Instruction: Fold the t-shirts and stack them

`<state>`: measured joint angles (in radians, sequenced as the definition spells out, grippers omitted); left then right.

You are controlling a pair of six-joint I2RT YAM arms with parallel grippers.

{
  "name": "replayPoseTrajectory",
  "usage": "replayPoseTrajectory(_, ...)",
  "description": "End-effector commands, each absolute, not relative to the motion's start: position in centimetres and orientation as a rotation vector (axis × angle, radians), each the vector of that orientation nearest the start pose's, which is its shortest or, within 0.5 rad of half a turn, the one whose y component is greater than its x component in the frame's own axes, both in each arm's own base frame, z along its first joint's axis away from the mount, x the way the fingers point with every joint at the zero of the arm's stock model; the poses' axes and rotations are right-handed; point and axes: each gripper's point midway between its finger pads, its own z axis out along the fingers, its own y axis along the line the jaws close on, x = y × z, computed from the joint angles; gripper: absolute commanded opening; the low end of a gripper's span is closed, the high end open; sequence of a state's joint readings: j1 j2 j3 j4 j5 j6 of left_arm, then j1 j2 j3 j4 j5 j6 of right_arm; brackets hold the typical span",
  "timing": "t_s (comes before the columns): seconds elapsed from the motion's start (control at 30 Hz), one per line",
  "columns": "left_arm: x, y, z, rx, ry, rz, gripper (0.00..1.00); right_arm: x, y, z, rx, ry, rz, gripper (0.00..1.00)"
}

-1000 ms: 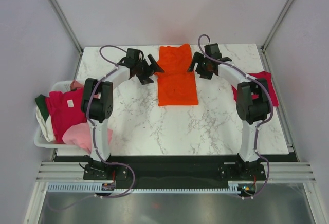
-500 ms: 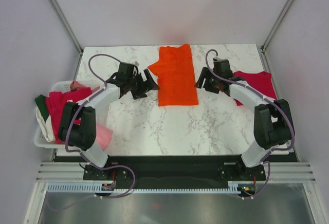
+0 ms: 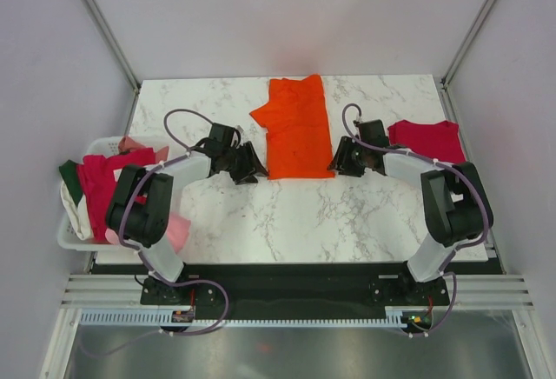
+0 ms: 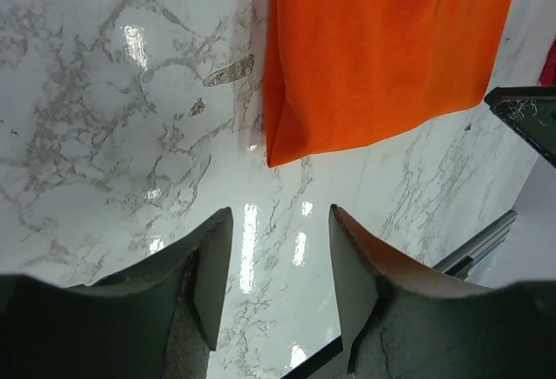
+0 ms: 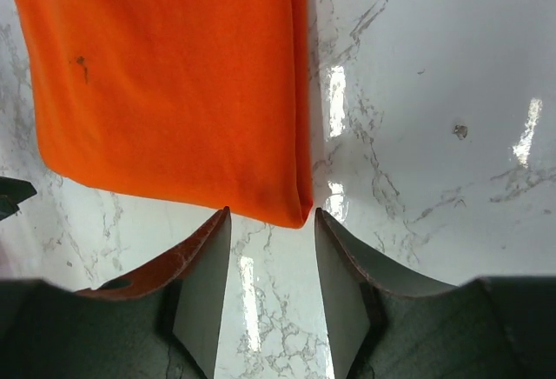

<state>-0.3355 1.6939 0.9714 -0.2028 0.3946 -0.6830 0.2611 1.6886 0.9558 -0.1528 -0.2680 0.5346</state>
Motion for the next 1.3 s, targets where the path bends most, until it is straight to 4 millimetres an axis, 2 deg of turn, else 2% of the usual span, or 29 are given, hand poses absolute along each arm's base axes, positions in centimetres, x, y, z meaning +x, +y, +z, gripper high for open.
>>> replayPoseTrajectory(0.0, 34.3, -22.6, 5.9, -0.225, 2.592, -0.935, 0.54, 37.4, 17.6, 4.5, 0.221, 2.513, 0.721, 0.52)
replayPoseTrajectory(0.1, 34.4, -22.8, 5.2, -0.232, 2.609, -0.922, 0.53, 37.5, 17.4, 3.5, 0.238, 2.529, 0.699, 0.52)
replayPoseTrajectory(0.2, 34.5, -23.1, 4.6, -0.230, 2.621, -0.912, 0.54, 37.5, 17.4, 2.8, 0.244, 2.544, 0.690, 0.46)
replayPoseTrajectory(0.3, 34.6, -23.5, 4.3, -0.227, 2.631, -0.912, 0.54, 37.3, 17.5, 2.3, 0.243, 2.561, 0.701, 0.33)
replayPoseTrajectory(0.33, 34.6, -23.6, 4.2, -0.231, 2.634, -0.913, 0.54, 37.3, 17.6, 2.3, 0.241, 2.561, 0.702, 0.22)
replayPoseTrajectory(0.43, 34.7, -23.8, 3.7, -0.238, 2.645, -0.907, 0.53, 37.1, 17.5, 2.3, 0.229, 2.562, 0.698, 0.00)
replayPoseTrajectory(0.67, 36.1, -24.4, 3.6, -0.267, 2.629, -0.915, 0.49, 37.0, 17.5, 2.5, 0.224, 2.560, 0.706, 0.00)
replayPoseTrajectory(0.8, 36.1, -24.5, 3.1, -0.274, 2.644, -0.916, 0.41, 37.1, 17.6, 2.7, 0.225, 2.556, 0.712, 0.00)
replayPoseTrajectory(1.03, 35.4, -24.5, 2.2, -0.297, 2.649, -0.942, 0.20, 37.2, 17.9, 3.7, 0.220, 2.539, 0.737, 0.00)
replayPoseTrajectory(1.07, 35.5, -24.6, 2.2, -0.294, 2.643, -0.951, 0.14, 37.1, 17.9, 3.7, 0.221, 2.542, 0.738, 0.00)
replayPoseTrajectory(1.1, 35.4, -24.7, 2.4, -0.292, 2.637, -0.958, 0.02, 37.1, 18.0, 3.9, 0.216, 2.538, 0.744, 0.00)
replayPoseTrajectory(1.2, 35.3, -24.5, 3.3, -0.284, 2.598, -0.958, 0.02, 36.8, 17.9, 4.3, 0.207, 2.543, 0.746, 0.00)
replayPoseTrajectory(1.23, 35.4, -24.4, 4.5, -0.263, 2.569, -0.964, 0.02, 36.4, 18.0, 4.3, 0.201, 2.551, 0.749, 0.00)
replayPoseTrajectory(1.27, 35.1, -24.3, 4.9, -0.253, 2.567, -0.961, 0.02, 36.0, 17.8, 4.9, 0.188, 2.546, 0.747, 0.00)
